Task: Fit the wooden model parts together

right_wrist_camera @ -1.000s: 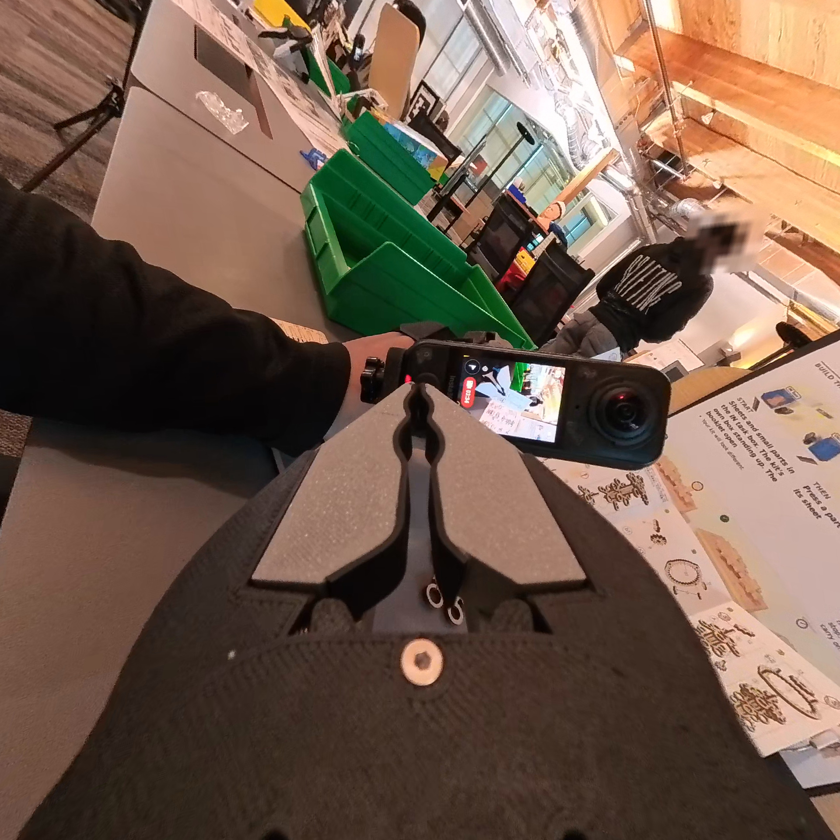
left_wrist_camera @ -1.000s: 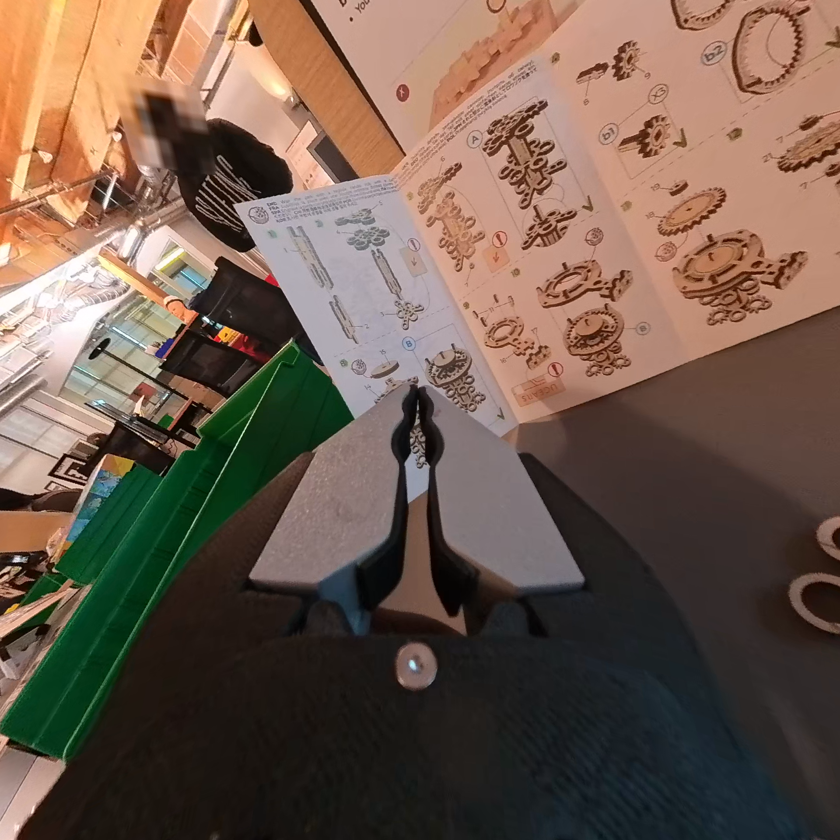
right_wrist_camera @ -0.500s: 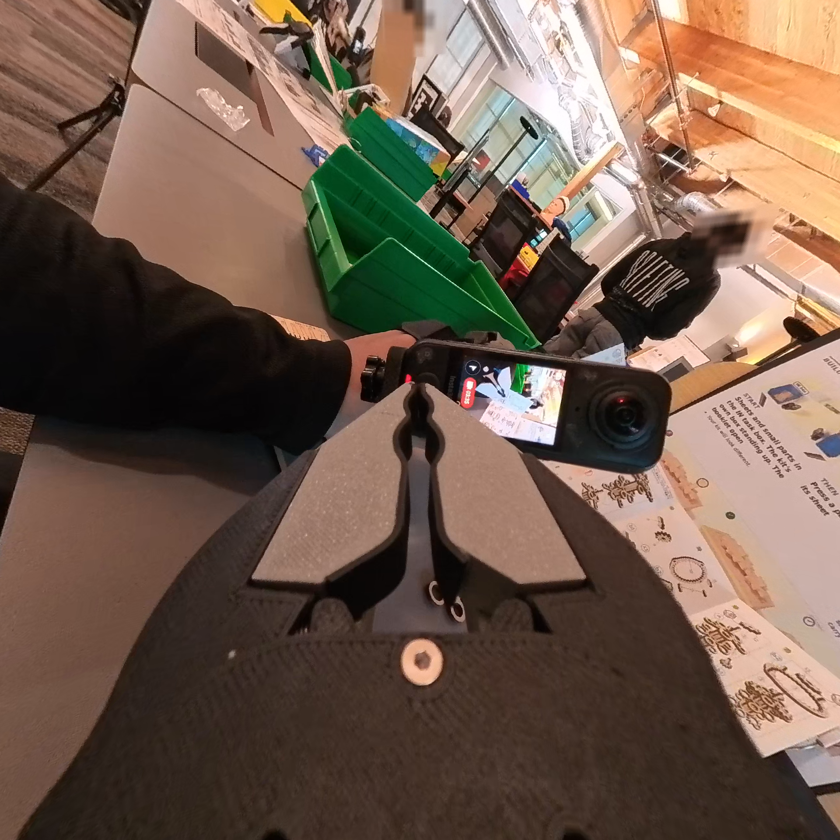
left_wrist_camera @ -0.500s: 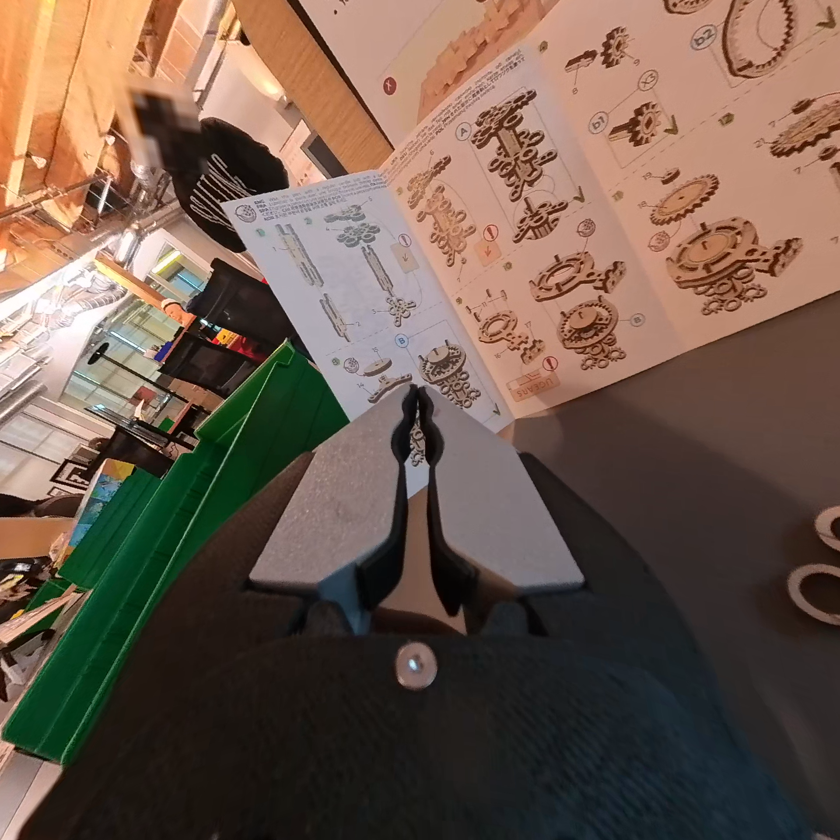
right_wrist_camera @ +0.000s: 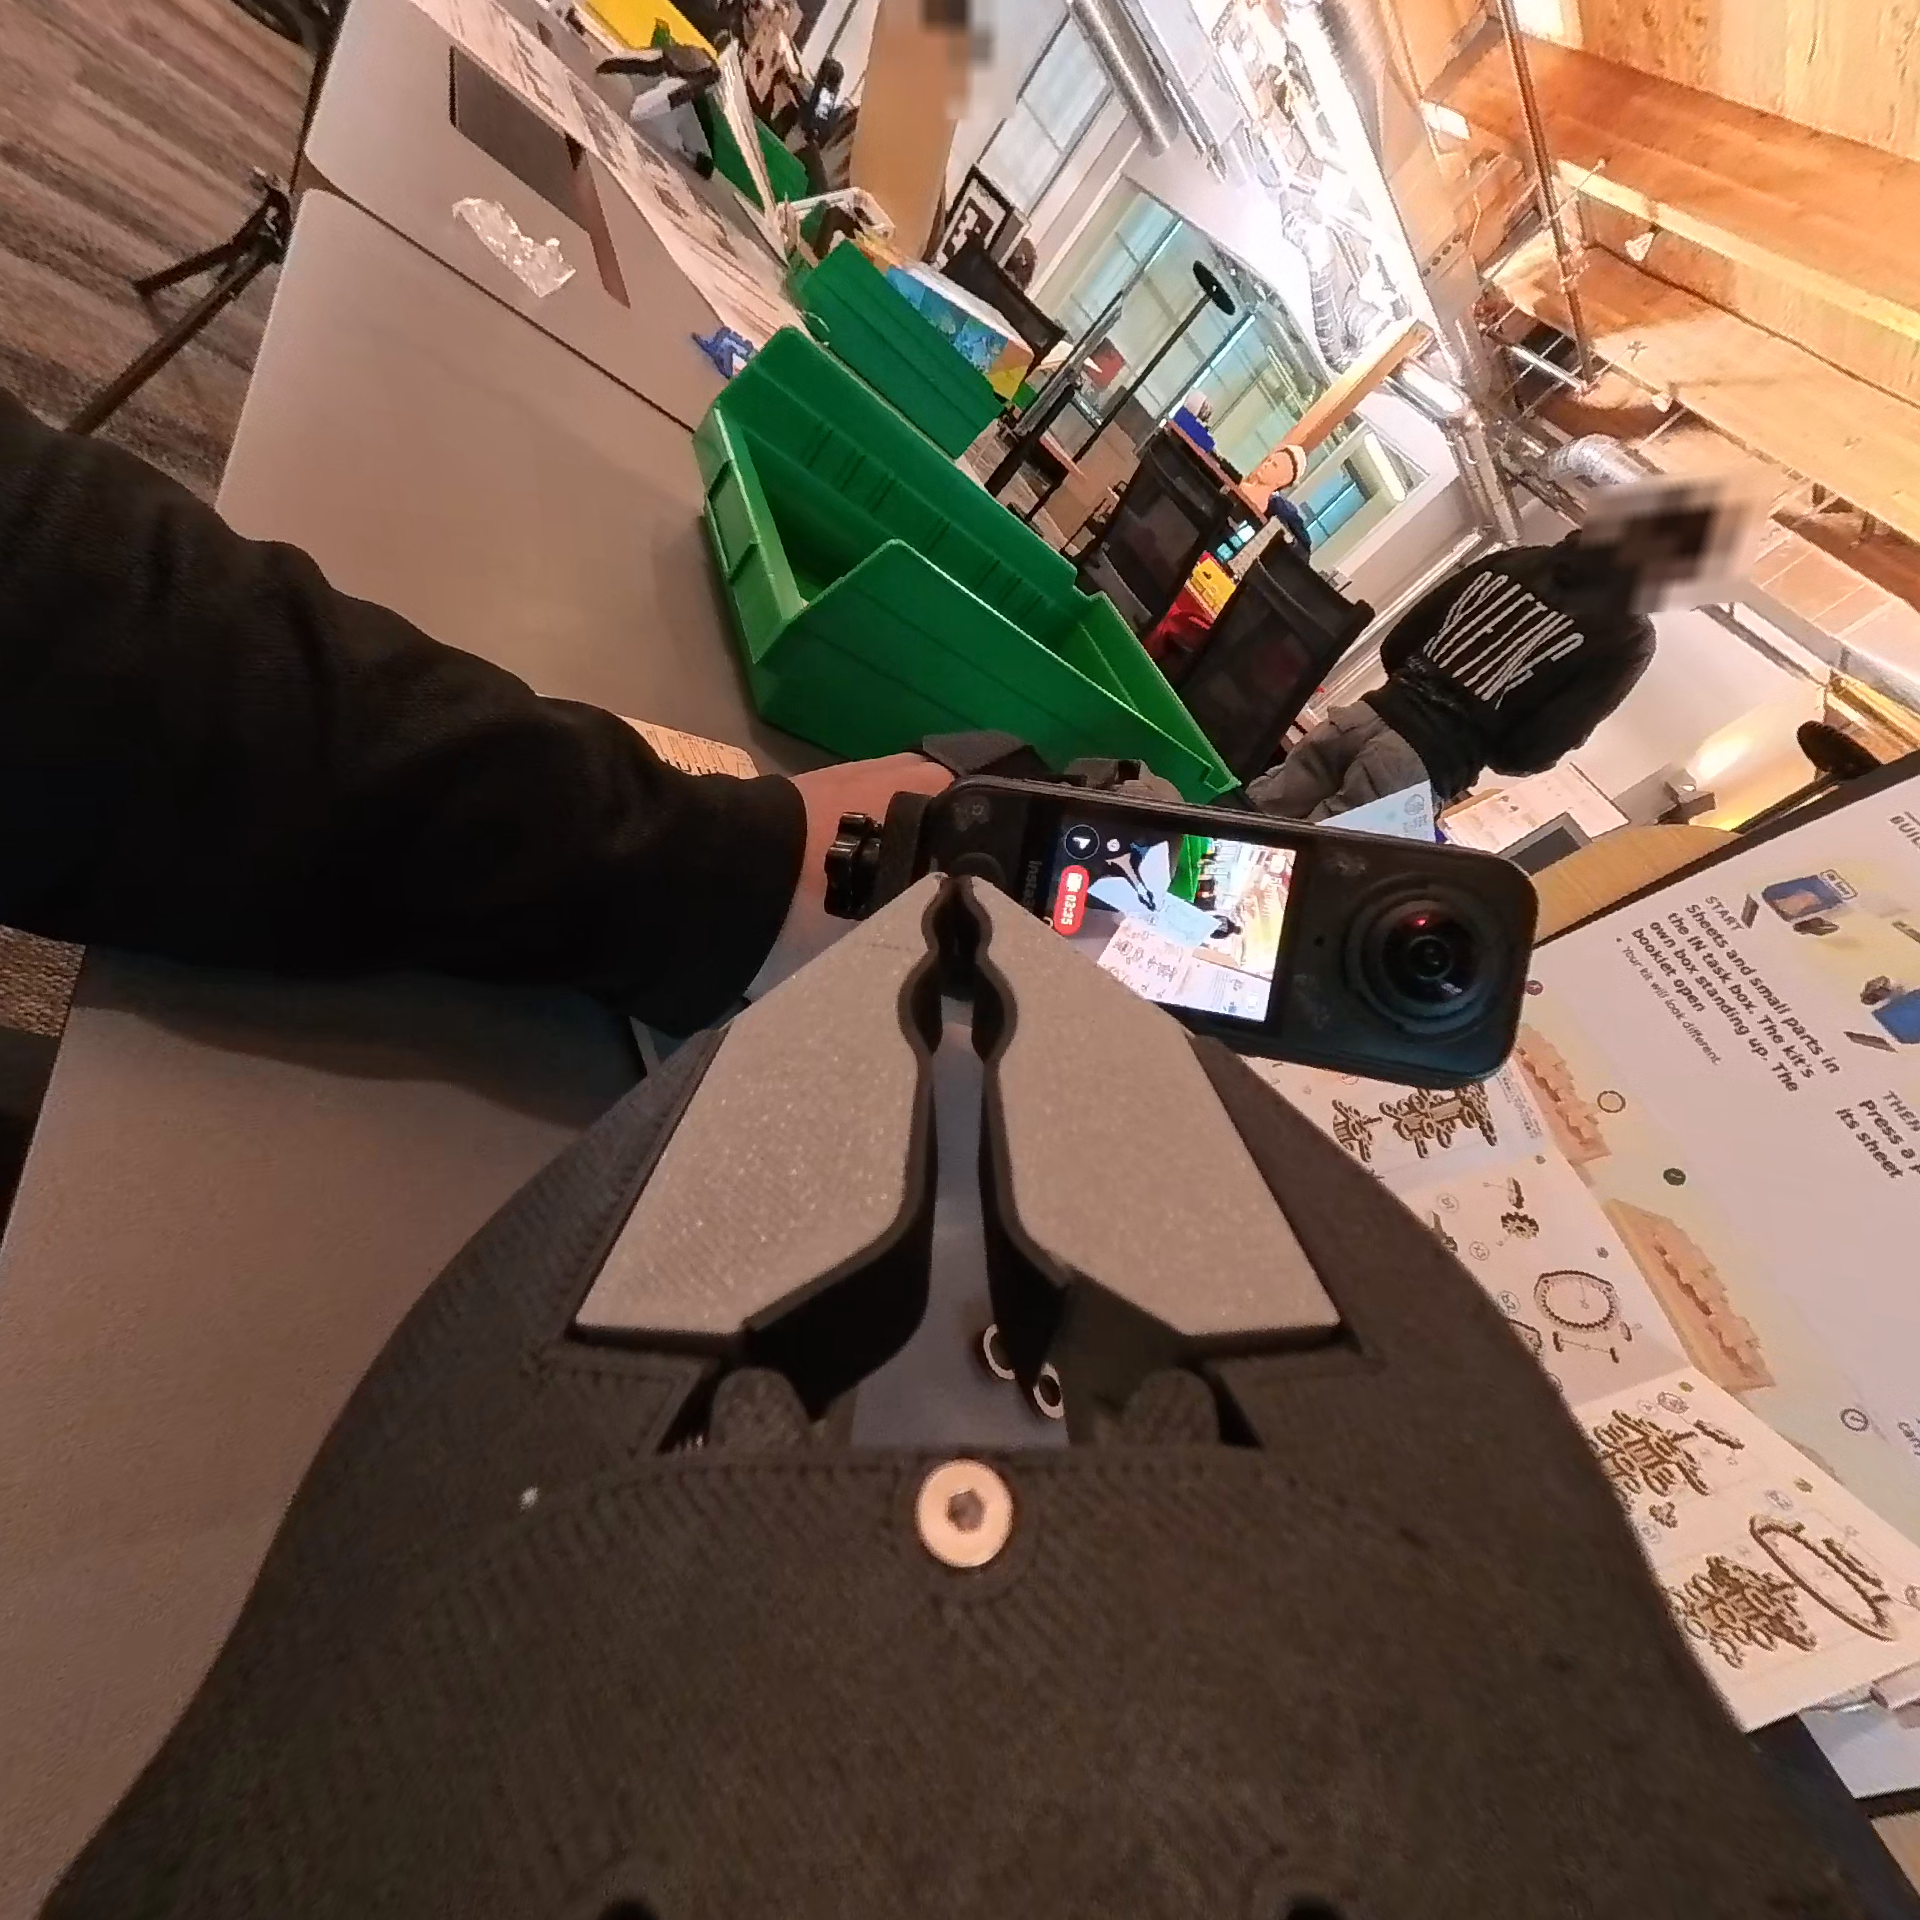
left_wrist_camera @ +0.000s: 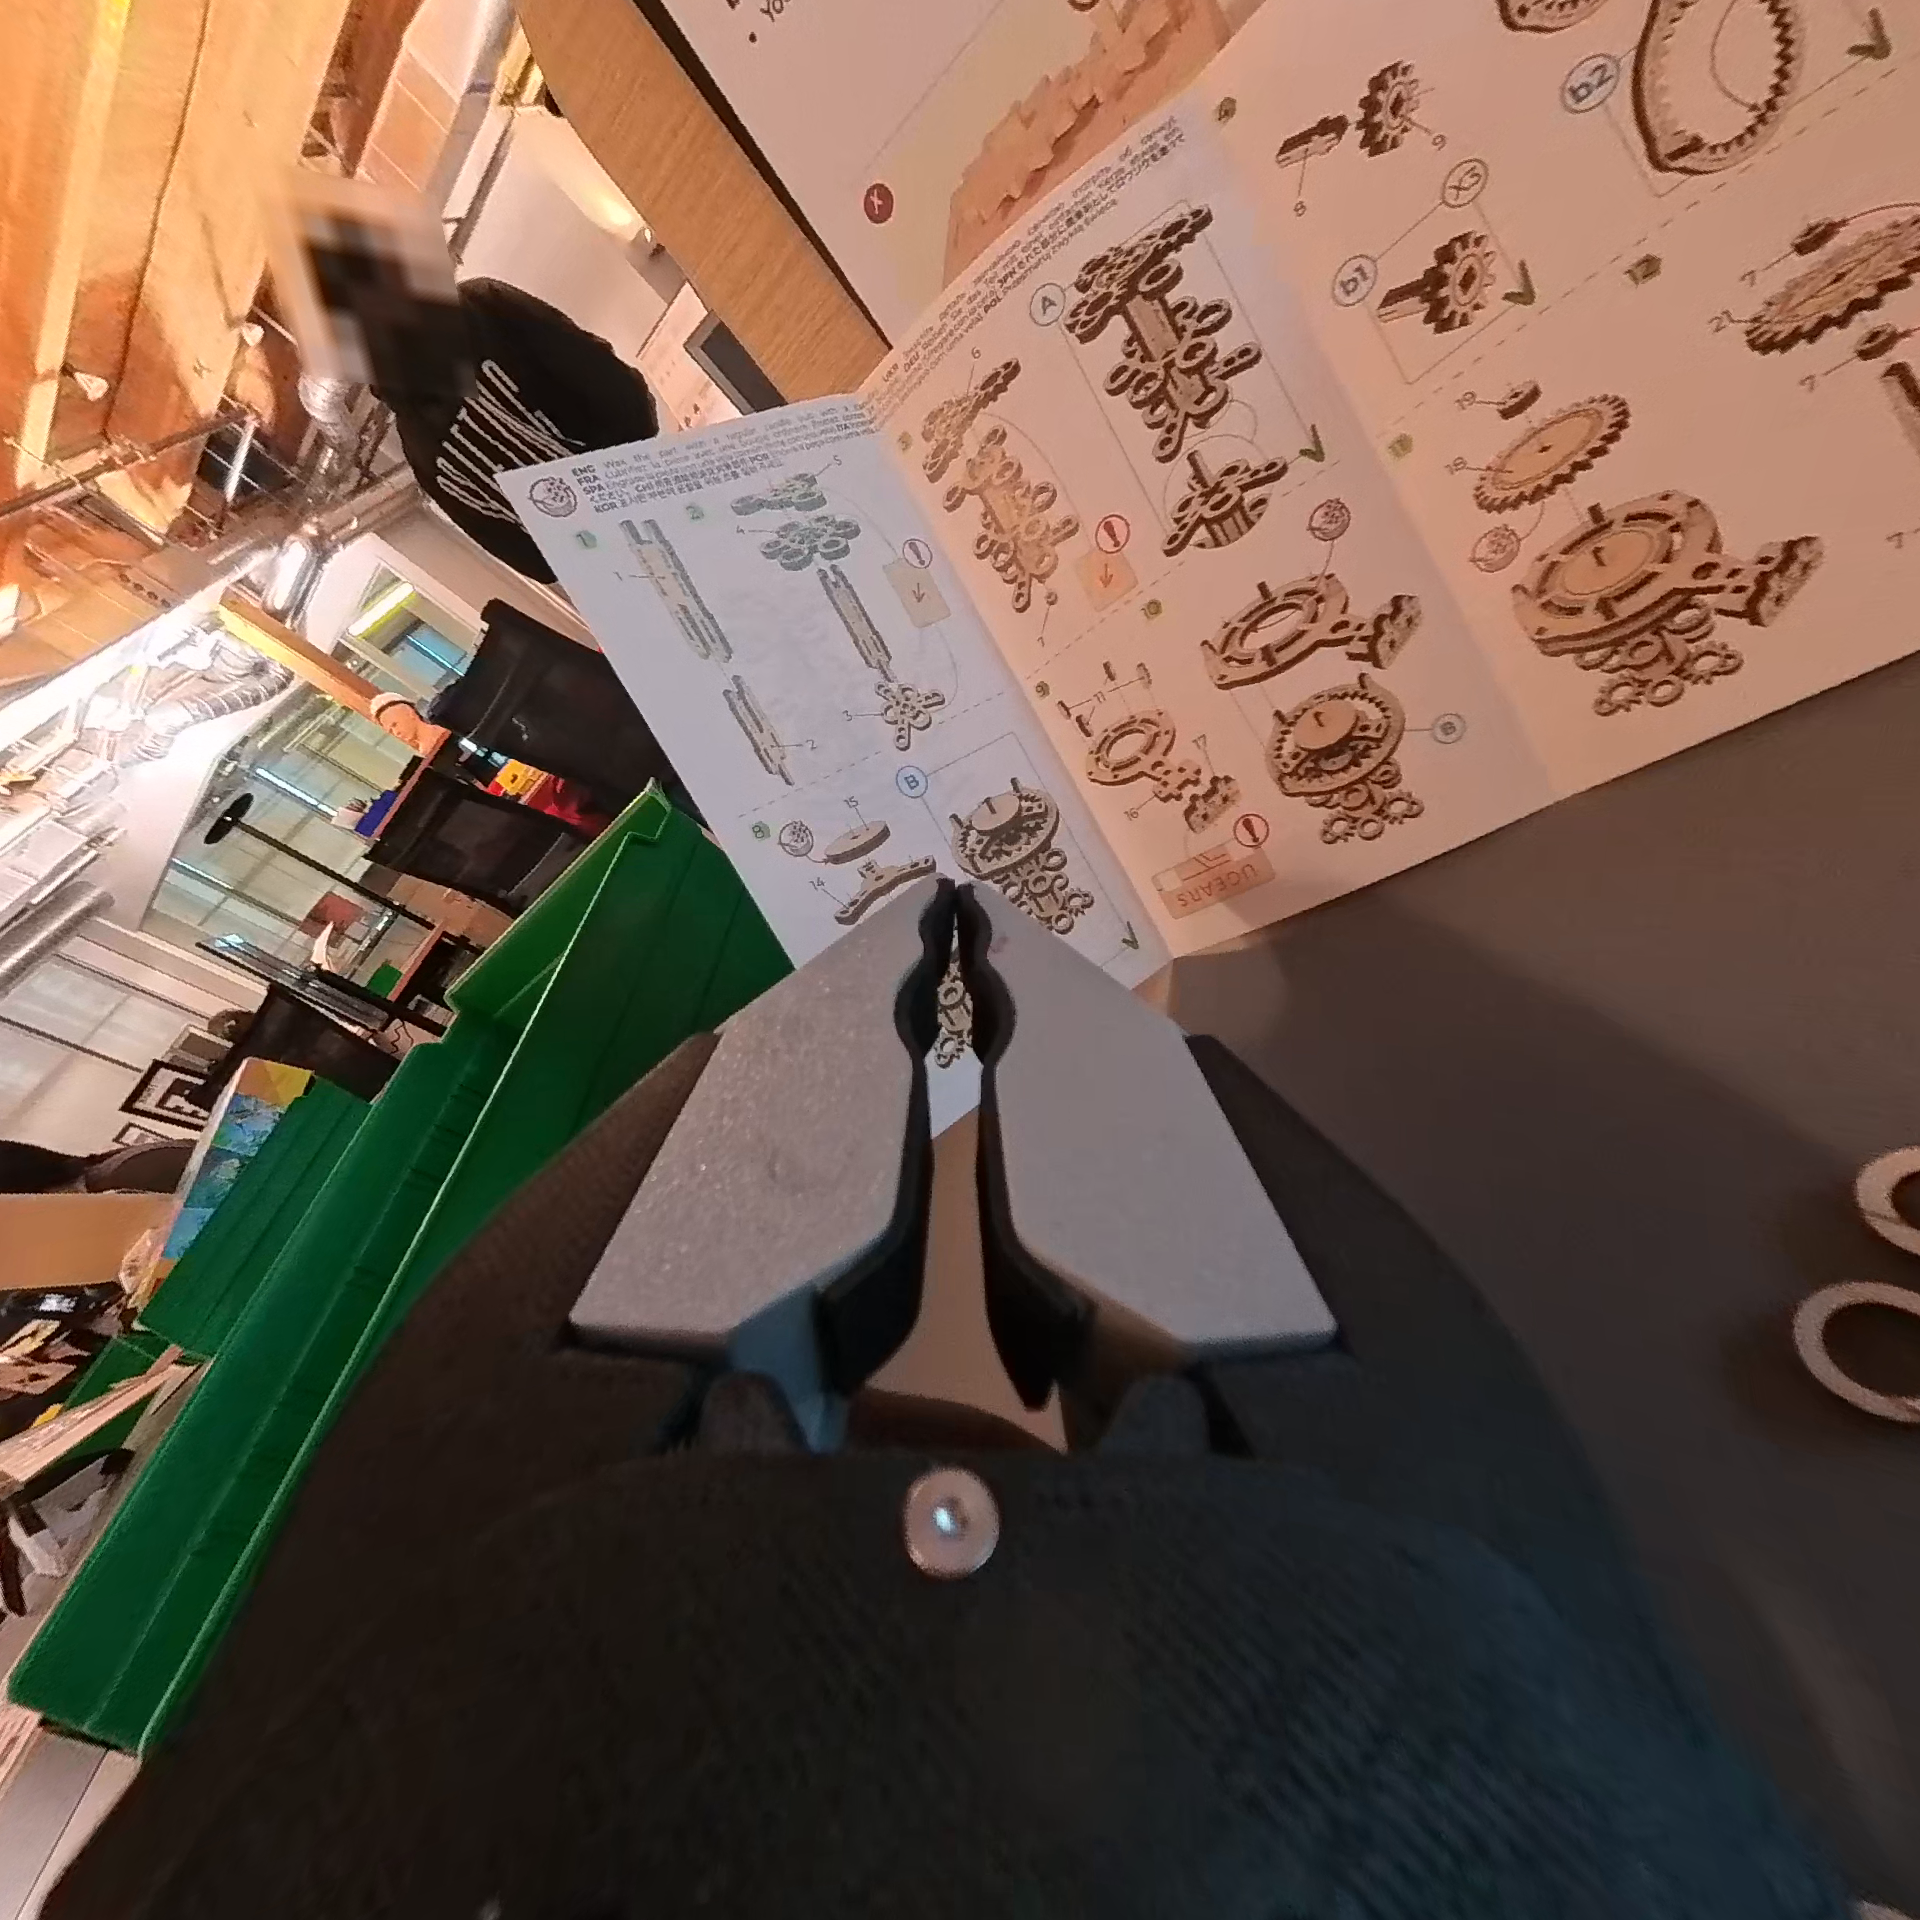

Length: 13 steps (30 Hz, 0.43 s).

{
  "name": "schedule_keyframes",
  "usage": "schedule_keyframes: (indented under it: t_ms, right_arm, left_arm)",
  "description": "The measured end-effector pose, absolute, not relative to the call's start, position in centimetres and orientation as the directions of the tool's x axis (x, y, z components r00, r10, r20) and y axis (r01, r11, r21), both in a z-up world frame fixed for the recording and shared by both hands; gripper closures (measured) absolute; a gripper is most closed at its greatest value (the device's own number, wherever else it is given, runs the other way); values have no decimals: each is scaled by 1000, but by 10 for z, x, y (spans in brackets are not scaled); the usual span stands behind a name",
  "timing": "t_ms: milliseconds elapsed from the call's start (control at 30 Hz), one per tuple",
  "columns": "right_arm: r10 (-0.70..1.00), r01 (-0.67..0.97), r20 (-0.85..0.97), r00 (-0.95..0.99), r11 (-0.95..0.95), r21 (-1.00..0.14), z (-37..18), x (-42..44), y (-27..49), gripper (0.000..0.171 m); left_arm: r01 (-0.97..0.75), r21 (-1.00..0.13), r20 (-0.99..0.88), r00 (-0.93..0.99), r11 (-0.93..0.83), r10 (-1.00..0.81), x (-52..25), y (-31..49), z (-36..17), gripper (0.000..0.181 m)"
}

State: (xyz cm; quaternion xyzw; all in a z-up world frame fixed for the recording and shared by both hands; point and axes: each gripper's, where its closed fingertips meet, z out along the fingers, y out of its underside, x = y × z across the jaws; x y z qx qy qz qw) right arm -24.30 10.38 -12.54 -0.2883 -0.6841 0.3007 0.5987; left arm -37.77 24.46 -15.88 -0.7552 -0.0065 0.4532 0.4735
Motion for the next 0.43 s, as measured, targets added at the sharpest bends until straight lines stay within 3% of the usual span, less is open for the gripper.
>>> schedule_keyframes:
  t_ms: [33,433]
  right_arm:
    - [755,34,646,-117,653,-757,-125,-243,104,171]
    - [753,36,647,-120,655,-755,-126,-243,103,171]
  left_arm:
    - [-419,-722,-678,589,-550,440,-378,244,-158,181]
    - [-430,-712,-690,579,-556,435,-378,244,-159,181]
